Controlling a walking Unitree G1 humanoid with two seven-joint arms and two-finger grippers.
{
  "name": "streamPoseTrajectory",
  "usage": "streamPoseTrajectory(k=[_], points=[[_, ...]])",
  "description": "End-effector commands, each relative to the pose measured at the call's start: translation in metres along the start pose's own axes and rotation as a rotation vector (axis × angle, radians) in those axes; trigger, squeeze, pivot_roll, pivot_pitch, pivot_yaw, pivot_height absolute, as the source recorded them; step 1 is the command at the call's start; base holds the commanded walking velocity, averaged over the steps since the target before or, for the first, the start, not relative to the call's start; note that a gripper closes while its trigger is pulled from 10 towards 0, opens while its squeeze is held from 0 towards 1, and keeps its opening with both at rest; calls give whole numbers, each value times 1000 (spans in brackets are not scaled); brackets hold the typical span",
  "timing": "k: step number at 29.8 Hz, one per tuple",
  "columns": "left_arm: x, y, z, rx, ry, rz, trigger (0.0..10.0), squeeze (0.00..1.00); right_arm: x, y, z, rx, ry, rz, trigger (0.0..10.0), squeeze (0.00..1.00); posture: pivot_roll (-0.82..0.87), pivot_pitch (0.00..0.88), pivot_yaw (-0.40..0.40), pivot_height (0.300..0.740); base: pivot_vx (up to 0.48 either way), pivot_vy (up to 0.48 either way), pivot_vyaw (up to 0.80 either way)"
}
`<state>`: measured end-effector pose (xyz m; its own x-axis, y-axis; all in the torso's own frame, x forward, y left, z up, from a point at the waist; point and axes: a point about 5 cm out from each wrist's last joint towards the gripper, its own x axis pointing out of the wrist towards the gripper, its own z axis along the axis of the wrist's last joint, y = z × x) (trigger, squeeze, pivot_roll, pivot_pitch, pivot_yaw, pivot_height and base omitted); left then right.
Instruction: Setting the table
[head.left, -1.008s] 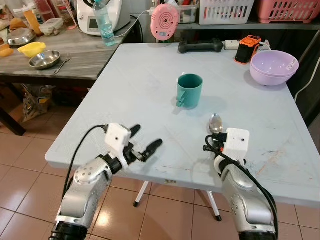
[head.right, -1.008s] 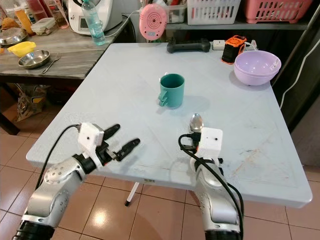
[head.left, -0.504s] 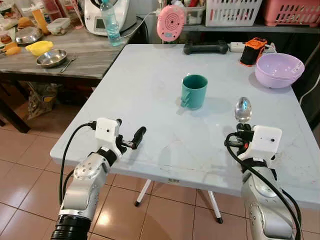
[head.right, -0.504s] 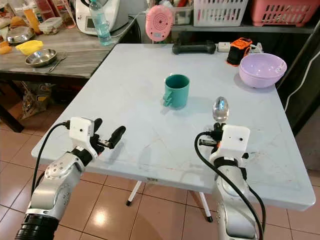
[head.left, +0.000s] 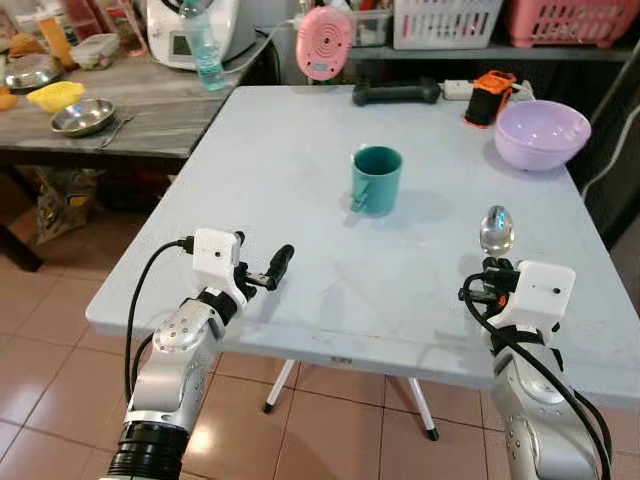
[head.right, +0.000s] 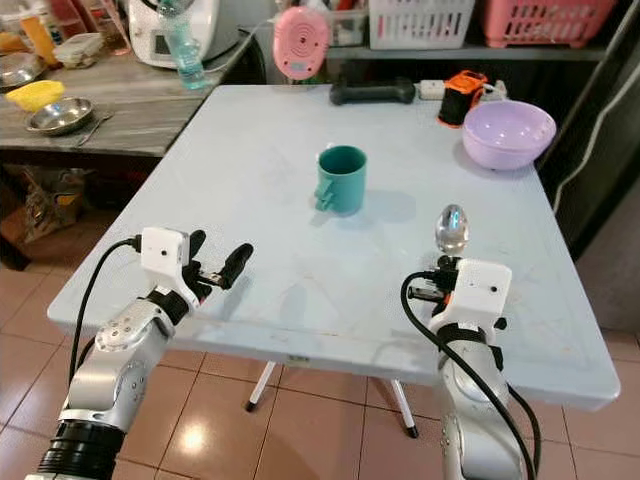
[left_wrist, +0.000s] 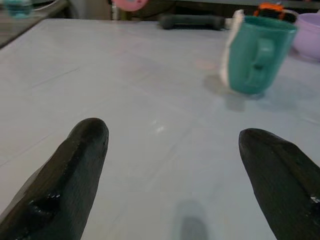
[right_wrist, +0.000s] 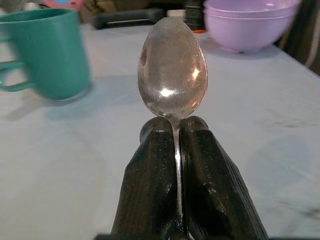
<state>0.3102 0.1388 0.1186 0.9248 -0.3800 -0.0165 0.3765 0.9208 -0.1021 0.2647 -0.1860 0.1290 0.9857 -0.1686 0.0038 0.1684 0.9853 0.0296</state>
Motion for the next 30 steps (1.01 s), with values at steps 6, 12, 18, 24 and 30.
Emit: streamPoseTrajectory(k=[6, 12, 18, 24, 30], points=[[0, 4, -1, 0, -2, 8, 10000, 0, -1, 6, 6, 7, -27, 17, 10000, 0, -119, 32, 79, 740, 0, 349, 0], [0, 4, -2, -1, -2, 3, 10000, 0, 0, 6, 7, 10, -30, 14, 10000, 0, -119, 32, 80, 740, 0, 391, 0], [0, 4, -3, 1, 0, -1, 10000, 0, 0, 6, 7, 12, -30, 10, 10000, 0, -119, 31, 81, 740, 0, 412, -521], [0, 5, -4, 0, 3, -8, 10000, 0, 0, 7, 7, 16, -30, 8, 10000, 0, -118, 32, 85, 740, 0, 480, -764], [-1, 4, -5, 4, 3, -11, 10000, 0, -1, 8, 6, 20, -30, 8, 10000, 0, -116, 33, 87, 740, 0, 480, -447]])
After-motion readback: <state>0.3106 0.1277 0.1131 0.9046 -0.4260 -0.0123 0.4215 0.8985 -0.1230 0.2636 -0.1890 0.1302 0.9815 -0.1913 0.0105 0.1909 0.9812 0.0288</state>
